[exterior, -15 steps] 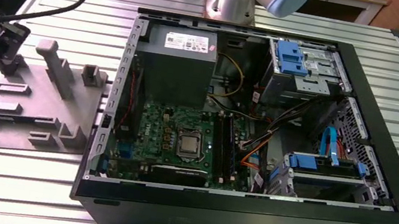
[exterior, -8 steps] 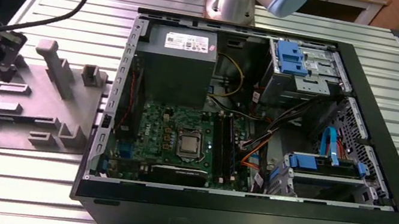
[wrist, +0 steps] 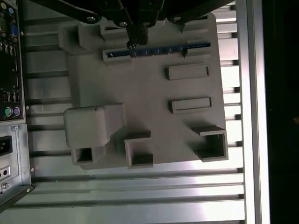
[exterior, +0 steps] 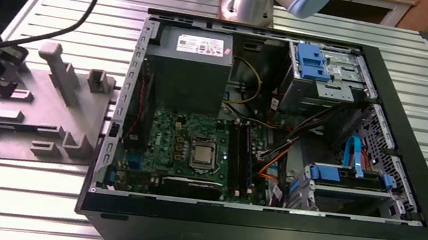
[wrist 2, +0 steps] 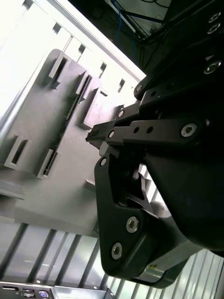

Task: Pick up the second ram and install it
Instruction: 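Reach for the second ram, then pick up the second ram and move it above second insertion slot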

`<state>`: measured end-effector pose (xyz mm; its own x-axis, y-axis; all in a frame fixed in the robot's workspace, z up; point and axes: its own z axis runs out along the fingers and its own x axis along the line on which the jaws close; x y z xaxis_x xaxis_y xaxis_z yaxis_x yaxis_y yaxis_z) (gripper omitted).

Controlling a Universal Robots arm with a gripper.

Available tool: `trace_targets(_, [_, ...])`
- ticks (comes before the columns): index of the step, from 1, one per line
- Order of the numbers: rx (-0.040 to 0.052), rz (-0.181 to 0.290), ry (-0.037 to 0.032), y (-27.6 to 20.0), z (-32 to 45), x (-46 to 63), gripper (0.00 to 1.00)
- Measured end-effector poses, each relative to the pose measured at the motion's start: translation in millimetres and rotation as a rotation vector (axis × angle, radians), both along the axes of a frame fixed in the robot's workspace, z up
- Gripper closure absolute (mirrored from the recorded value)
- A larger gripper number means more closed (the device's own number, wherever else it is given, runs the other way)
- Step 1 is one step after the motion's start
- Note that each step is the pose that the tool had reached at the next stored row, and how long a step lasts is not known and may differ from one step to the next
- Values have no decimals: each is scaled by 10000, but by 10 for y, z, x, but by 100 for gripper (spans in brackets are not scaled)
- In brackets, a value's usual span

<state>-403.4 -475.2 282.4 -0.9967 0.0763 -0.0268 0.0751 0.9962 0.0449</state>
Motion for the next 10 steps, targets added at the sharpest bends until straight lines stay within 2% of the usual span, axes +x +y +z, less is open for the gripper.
trace_targets(3, [1,0,-1,-25,-30,-6,90])
trace_targets(10, [0,0,0,-29,-47,-8,90])
